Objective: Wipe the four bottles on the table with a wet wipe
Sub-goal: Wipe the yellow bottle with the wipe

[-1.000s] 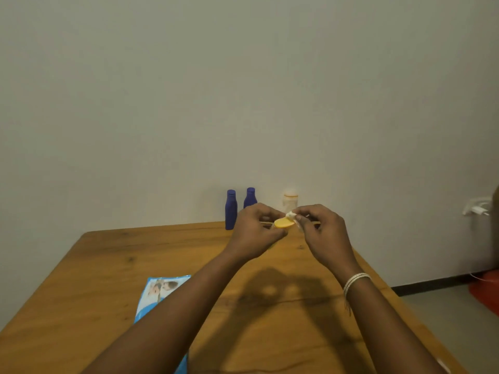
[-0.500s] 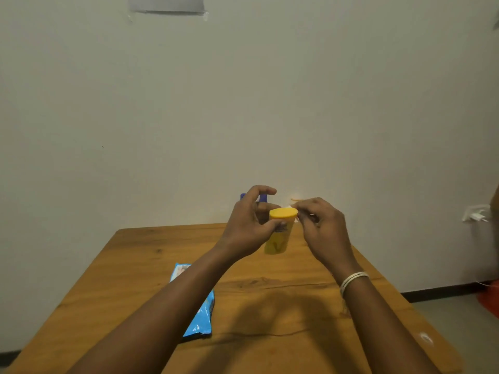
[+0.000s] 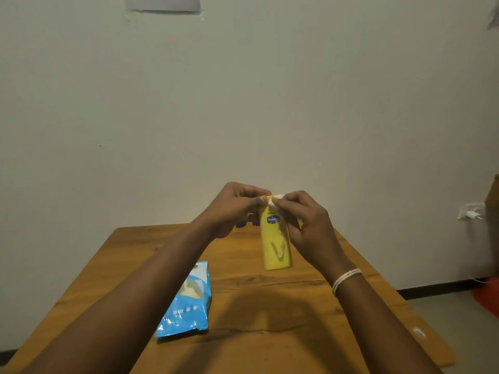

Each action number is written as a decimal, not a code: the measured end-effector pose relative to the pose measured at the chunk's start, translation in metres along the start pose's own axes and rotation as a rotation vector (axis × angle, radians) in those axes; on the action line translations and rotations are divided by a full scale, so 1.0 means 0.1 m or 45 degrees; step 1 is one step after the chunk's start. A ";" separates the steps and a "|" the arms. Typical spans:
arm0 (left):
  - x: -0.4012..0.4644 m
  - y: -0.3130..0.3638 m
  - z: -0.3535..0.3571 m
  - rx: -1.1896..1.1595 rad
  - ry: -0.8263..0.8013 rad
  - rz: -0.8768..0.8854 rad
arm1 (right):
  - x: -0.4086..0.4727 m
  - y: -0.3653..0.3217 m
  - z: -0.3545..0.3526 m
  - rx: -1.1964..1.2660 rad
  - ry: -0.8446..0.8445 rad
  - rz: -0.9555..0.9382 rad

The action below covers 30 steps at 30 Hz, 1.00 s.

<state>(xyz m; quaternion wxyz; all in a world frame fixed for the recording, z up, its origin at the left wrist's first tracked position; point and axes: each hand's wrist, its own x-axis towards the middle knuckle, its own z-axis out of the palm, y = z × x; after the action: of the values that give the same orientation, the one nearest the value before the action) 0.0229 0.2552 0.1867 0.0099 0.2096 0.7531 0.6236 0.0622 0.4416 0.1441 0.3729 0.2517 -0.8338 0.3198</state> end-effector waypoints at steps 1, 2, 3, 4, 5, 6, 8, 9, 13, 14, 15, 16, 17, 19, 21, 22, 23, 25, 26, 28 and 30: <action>0.02 0.02 -0.02 -0.024 0.029 -0.025 | -0.09 0.00 0.02 -0.019 -0.027 -0.012; 0.03 0.04 -0.04 -0.043 0.060 -0.052 | -0.23 -0.01 0.04 -0.061 -0.074 -0.034; 0.05 0.06 -0.06 -0.063 0.084 -0.076 | -0.39 -0.01 0.07 -0.106 -0.138 -0.070; 0.06 0.08 -0.09 -0.074 0.096 -0.090 | -0.54 -0.04 0.08 -0.124 -0.205 -0.108; 0.08 0.08 -0.10 -0.084 0.100 -0.105 | -0.64 -0.06 0.08 -0.124 -0.261 -0.137; 0.07 0.09 -0.11 -0.079 0.094 -0.123 | -0.68 -0.06 0.08 -0.130 -0.284 -0.158; 0.06 0.08 -0.05 -0.044 0.033 -0.164 | -0.52 -0.04 0.07 -0.141 -0.202 -0.157; 0.05 0.07 -0.01 -0.031 -0.015 -0.175 | -0.37 -0.04 0.05 -0.122 -0.124 -0.133; 0.05 0.15 0.02 -0.046 0.036 -0.209 | 0.12 -0.10 -0.01 -0.158 -0.053 -0.131; 0.06 0.17 -0.02 -0.035 0.070 -0.213 | 0.10 -0.14 0.00 -0.185 -0.105 -0.147; 0.09 0.19 -0.05 -0.036 0.095 -0.210 | 0.02 -0.17 0.02 -0.211 -0.169 -0.169; 0.10 0.19 -0.10 -0.049 0.125 -0.210 | -0.10 -0.19 0.05 -0.243 -0.244 -0.204; 0.12 0.19 -0.14 -0.059 0.163 -0.215 | -0.23 -0.21 0.09 -0.276 -0.323 -0.247; 0.15 0.17 -0.21 -0.063 0.219 -0.223 | -0.43 -0.17 0.13 -0.274 -0.441 -0.290; 0.14 0.14 -0.21 -0.048 0.199 -0.239 | -0.42 -0.11 0.15 -0.225 -0.414 -0.257; 0.12 0.14 -0.18 -0.031 0.167 -0.248 | -0.34 -0.09 0.16 -0.189 -0.354 -0.221; 0.10 0.13 -0.13 -0.012 0.129 -0.253 | -0.22 -0.08 0.16 -0.162 -0.283 -0.187; 0.08 0.14 -0.05 0.005 0.091 -0.234 | 0.10 -0.12 0.13 -0.145 -0.154 -0.167; 0.09 0.17 -0.04 0.001 0.103 -0.219 | 0.24 -0.12 0.11 -0.161 -0.118 -0.173; 0.15 0.25 -0.11 -0.017 0.172 -0.196 | 0.34 -0.11 0.10 -0.171 -0.119 -0.193; 0.20 0.32 -0.25 -0.063 0.266 -0.199 | 0.20 -0.07 0.10 -0.132 -0.160 -0.178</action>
<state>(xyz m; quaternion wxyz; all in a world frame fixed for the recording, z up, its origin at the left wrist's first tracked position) 0.0079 0.2425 0.2276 -0.0148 0.0840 0.7485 0.6576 0.0502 0.4261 0.1572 0.3540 0.3092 -0.8513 0.2331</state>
